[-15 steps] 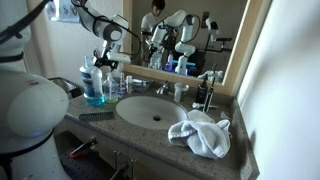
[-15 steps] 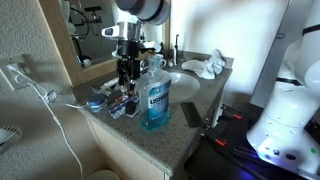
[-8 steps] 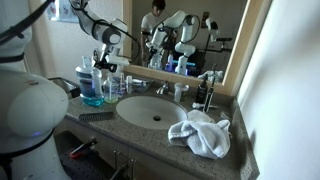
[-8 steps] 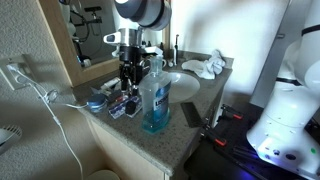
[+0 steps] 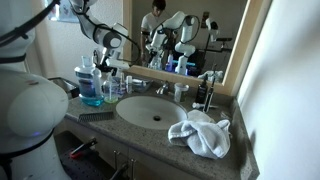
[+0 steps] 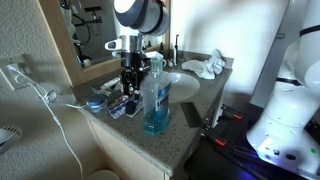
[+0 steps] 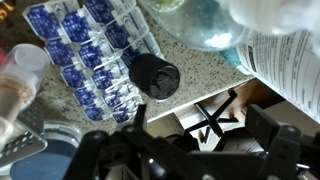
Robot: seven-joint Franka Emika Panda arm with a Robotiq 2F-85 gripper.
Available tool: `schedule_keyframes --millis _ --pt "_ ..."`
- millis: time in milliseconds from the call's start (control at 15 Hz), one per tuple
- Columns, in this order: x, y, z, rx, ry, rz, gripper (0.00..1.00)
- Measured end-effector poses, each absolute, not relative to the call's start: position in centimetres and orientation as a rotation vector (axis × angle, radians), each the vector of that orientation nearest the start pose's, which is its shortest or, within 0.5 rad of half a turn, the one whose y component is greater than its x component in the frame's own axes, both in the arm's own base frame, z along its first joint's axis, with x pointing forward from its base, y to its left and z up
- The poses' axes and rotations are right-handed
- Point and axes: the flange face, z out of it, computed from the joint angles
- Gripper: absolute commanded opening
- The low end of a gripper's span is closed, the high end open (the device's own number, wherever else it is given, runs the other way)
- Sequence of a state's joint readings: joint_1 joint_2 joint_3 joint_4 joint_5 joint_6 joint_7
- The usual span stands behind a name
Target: Move the toothbrush from left to right then put the lid on the mouthwash
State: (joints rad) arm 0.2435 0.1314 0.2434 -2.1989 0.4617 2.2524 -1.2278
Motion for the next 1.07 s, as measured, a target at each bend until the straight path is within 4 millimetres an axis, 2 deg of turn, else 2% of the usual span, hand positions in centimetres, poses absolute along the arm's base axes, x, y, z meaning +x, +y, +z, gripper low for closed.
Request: schedule_keyframes --millis 1067 --pt "47.8 26.4 28.5 -2.121 -1.835 -0.068 1.00"
